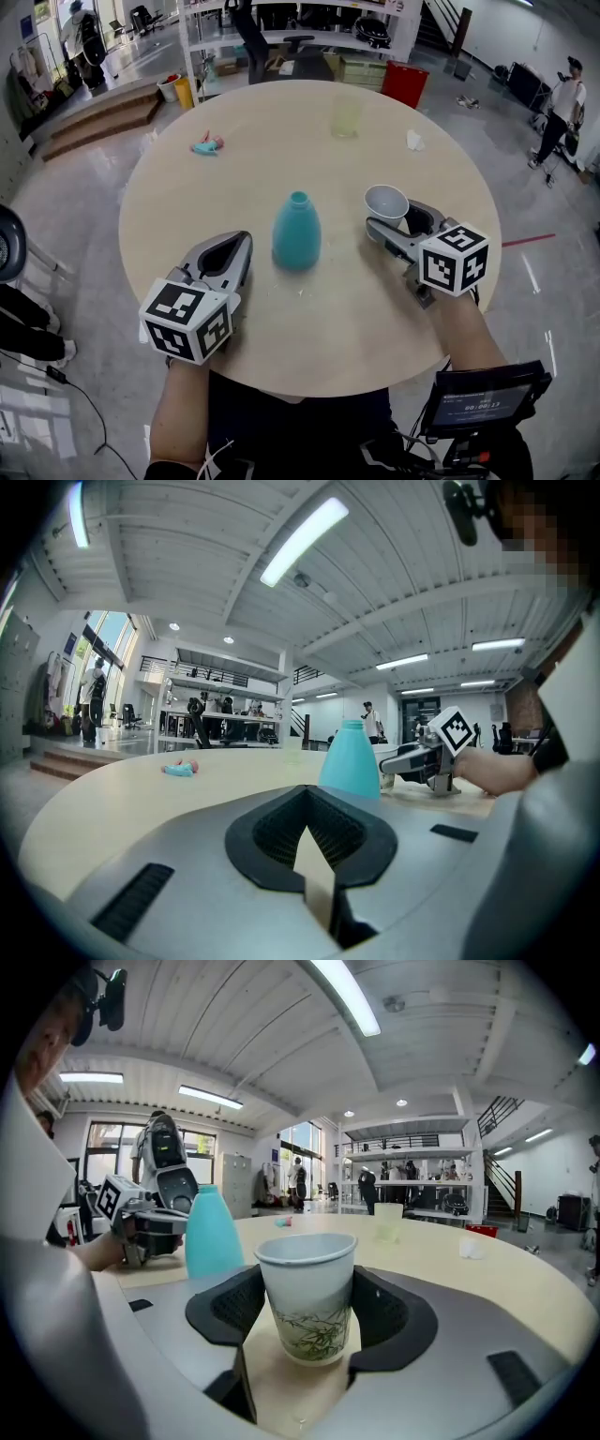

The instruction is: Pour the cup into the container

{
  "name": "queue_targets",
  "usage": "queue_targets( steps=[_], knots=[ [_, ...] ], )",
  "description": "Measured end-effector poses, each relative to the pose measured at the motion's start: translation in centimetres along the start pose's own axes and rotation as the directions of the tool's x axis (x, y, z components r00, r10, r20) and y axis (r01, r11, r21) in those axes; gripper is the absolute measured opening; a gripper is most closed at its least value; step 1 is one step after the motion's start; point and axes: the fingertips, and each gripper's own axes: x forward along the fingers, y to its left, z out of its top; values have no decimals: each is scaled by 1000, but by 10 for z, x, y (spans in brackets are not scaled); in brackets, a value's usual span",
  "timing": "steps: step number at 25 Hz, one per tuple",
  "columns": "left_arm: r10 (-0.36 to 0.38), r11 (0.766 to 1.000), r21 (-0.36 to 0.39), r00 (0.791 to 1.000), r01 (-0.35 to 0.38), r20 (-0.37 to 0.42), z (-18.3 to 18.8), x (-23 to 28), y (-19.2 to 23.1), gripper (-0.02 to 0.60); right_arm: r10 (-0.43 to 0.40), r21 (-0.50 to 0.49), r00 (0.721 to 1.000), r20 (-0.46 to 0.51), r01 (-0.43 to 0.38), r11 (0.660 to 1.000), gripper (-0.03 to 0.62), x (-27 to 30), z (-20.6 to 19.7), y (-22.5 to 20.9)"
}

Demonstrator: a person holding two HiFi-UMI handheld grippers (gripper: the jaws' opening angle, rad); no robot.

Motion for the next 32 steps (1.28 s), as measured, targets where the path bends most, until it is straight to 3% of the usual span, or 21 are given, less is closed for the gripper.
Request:
queue_targets(
  steps=[15, 19, 26, 29, 30, 32],
  knots=[
    [4, 1000, -1, 1000, -4, -4, -2, 3, -7, -2, 31, 78, 1000, -2, -31, 996, 285, -8, -15, -6],
    [2, 1000, -2, 1000, -2, -5, -3, 10, 5, -2, 51, 94, 999, -11, -50, 994, 336, 0, -18, -5],
    [-29, 1000, 1, 1000, 29, -7, -4, -4, -8, -2, -45, 134, 997, 57, 38, 990, 334, -52, -19, -8],
    [-67, 998, 9, 998, 67, -6, -7, -11, -22, -2, -33, 118, 998, 61, 26, 993, 333, -63, -25, -8],
    [-55, 998, 4, 999, 55, -3, -9, -14, -23, -2, -23, 123, 997, 77, 14, 992, 293, -66, -24, -5],
    [-26, 1000, -2, 1000, 26, 8, -11, -20, -26, -2, -7, 140, 992, 122, -10, 990, 139, -71, -20, 5]
  ],
)
